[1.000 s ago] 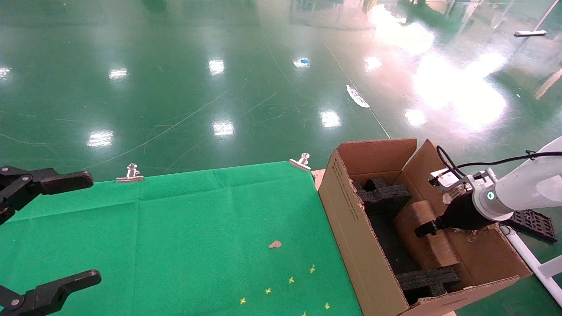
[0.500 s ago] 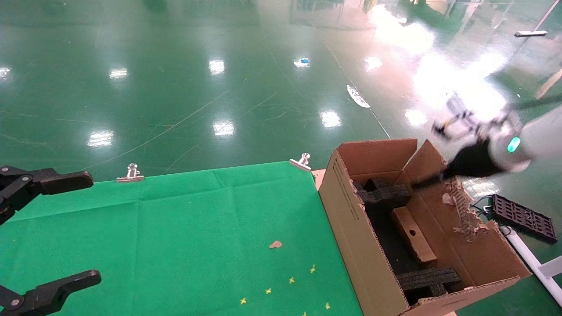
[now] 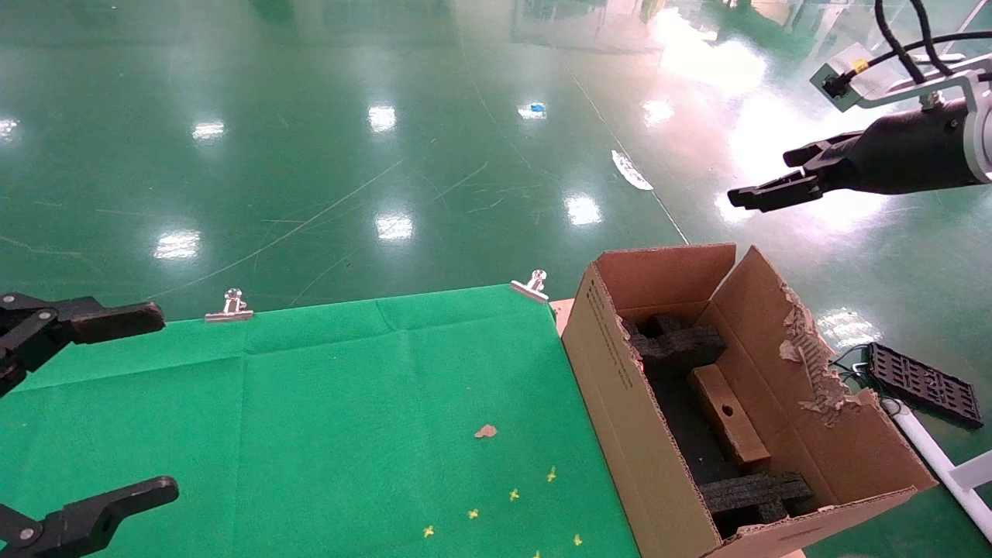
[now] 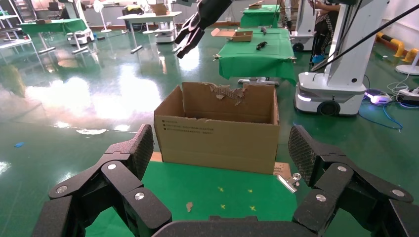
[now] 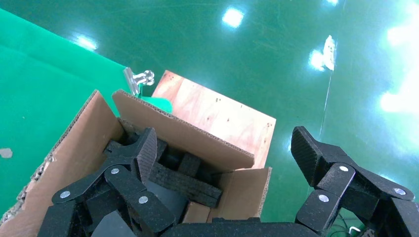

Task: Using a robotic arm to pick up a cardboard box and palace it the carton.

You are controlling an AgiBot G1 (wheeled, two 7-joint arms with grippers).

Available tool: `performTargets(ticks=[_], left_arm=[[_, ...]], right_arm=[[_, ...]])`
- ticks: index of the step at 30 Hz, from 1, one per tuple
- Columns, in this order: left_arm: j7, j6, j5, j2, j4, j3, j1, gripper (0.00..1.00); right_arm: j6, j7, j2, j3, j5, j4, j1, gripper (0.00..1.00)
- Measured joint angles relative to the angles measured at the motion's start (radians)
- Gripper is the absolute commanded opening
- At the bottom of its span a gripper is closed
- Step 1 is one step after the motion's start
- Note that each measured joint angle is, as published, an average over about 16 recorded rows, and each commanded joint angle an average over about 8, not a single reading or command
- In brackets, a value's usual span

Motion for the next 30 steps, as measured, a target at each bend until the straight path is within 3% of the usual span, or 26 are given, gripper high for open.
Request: performTargets(ticks=[10, 30], left_arm=[[0.000, 0.000, 0.000, 0.000, 0.001, 0.000, 0.000, 1.00], [0.001, 0.000, -0.001, 0.000, 0.001, 0.002, -0.001, 1.00]], right_arm=[[-0.026, -0.024, 0.017, 0.125, 0.050, 0.117, -0.102, 1.00], [-0.124, -0.066, 0.030, 0.532, 0.187, 0.466, -0.472, 1.00]])
